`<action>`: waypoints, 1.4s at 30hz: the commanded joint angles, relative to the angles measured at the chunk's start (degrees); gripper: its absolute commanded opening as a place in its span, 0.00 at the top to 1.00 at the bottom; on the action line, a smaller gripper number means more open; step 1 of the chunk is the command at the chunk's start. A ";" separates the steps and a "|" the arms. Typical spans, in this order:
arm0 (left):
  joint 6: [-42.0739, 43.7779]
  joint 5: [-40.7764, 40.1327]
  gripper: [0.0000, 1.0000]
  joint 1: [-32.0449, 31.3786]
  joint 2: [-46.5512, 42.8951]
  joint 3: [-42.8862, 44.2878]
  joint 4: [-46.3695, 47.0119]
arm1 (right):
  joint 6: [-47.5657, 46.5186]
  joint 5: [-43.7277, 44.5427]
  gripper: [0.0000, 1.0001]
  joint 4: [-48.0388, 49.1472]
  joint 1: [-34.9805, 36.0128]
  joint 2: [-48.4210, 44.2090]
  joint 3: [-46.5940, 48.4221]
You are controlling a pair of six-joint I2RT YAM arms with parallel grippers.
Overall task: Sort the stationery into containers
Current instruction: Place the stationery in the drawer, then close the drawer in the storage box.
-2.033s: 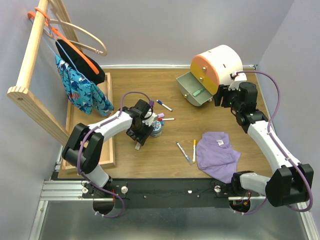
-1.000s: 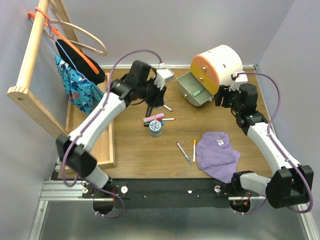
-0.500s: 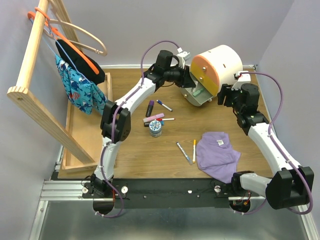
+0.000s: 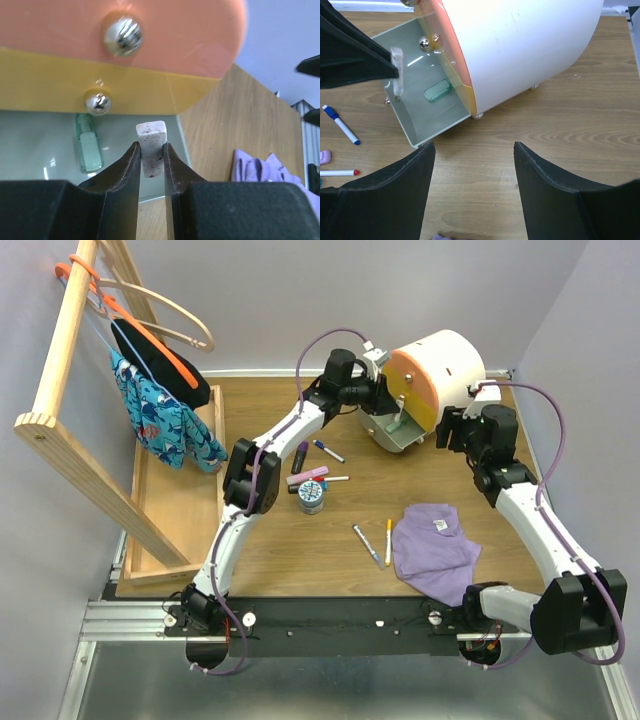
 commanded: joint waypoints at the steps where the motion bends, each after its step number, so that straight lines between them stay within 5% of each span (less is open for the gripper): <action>1: 1.87 -2.06 0.71 0.72 2.71 2.36 2.23 | -1.60 2.07 0.28 -0.69 -0.61 1.53 3.11; 8: 4.06 -9.90 0.45 1.43 2.89 4.48 -2.33 | -1.43 2.77 0.28 1.77 -0.87 4.51 7.24; 14: 1.10 -8.75 0.44 3.18 -4.75 -5.88 4.77 | -1.78 2.16 0.29 6.60 -1.05 10.39 16.10; 17: -8.03 -9.36 0.53 4.24 -9.49 -15.26 9.31 | -1.87 2.16 0.31 9.77 -1.05 14.08 20.41; 20: -21.31 -9.54 0.78 5.21 -14.68 -30.21 22.91 | -3.53 3.12 0.42 12.14 -1.05 17.08 22.97; 21: -25.34 -8.06 0.92 5.29 -14.69 -31.72 24.89 | -3.71 3.04 0.50 12.84 -1.05 19.18 24.37; 22: -26.51 -6.91 0.96 5.21 -13.99 -32.08 25.95 | -4.15 2.43 0.73 13.02 -1.05 20.50 25.26; 23: -27.13 -6.03 0.98 5.12 -13.55 -31.91 28.31 | -4.41 2.16 0.86 13.20 -1.05 21.47 25.96; 25: -28.01 -5.50 1.00 4.77 -12.59 -31.21 29.91 | -4.15 1.28 0.99 13.46 -1.05 24.46 28.32; 33: -27.84 -5.85 1.00 4.50 -9.94 -28.13 29.56 | -3.80 1.63 0.99 13.55 -1.05 32.29 35.72; 42: -29.69 -3.48 1.00 5.91 -12.84 -34.28 30.45 | -3.19 0.40 0.99 13.11 -1.05 36.60 39.06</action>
